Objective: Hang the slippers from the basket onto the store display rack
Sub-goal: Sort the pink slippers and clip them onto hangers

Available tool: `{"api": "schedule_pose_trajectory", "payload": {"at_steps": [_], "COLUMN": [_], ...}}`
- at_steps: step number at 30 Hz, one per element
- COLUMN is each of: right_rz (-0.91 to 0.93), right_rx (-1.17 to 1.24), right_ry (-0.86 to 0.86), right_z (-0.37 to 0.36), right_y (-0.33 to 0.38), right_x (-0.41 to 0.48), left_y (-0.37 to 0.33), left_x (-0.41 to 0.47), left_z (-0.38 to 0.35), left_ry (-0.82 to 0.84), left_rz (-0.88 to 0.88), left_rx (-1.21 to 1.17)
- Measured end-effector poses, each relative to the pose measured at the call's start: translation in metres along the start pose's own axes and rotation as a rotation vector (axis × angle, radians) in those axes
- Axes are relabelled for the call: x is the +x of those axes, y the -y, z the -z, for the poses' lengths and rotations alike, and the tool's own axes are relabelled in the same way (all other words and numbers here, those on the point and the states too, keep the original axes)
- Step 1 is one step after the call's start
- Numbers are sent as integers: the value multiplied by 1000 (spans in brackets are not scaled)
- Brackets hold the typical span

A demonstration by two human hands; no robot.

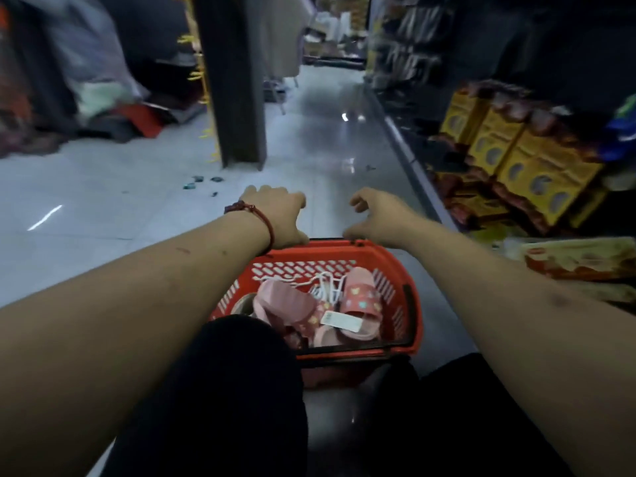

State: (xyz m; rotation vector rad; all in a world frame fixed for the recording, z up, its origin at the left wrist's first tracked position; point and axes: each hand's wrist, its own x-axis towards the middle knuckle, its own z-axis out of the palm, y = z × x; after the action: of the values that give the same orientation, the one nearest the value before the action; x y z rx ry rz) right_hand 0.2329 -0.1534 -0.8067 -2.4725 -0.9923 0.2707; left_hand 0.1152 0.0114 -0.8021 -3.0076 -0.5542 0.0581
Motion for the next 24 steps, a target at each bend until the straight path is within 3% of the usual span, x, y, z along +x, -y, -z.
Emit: {"api": "schedule_pose_trajectory", "payload": {"at_steps": [7,14,16,21,24], "right_rz": [21,-171,-190,-328,-503], "right_rx": [-30,77,88,-66,-65], "right_ry": [191,523,548,562,635], "right_z": [-83,-144,-144,-138,-136], "right_y": [-5,-29,-35,-78,-99], "right_x": [40,64,76,96,98], "left_y": [31,39,35,13,-5], "left_x": [-2,15,24,39,48], "left_z": [-68,-161,-177,-205,-213], "left_ry": [136,418,450,347,379], "left_rz": [40,77,-22,-386,-366], "left_rx": [-58,-204,-172,191,11]}}
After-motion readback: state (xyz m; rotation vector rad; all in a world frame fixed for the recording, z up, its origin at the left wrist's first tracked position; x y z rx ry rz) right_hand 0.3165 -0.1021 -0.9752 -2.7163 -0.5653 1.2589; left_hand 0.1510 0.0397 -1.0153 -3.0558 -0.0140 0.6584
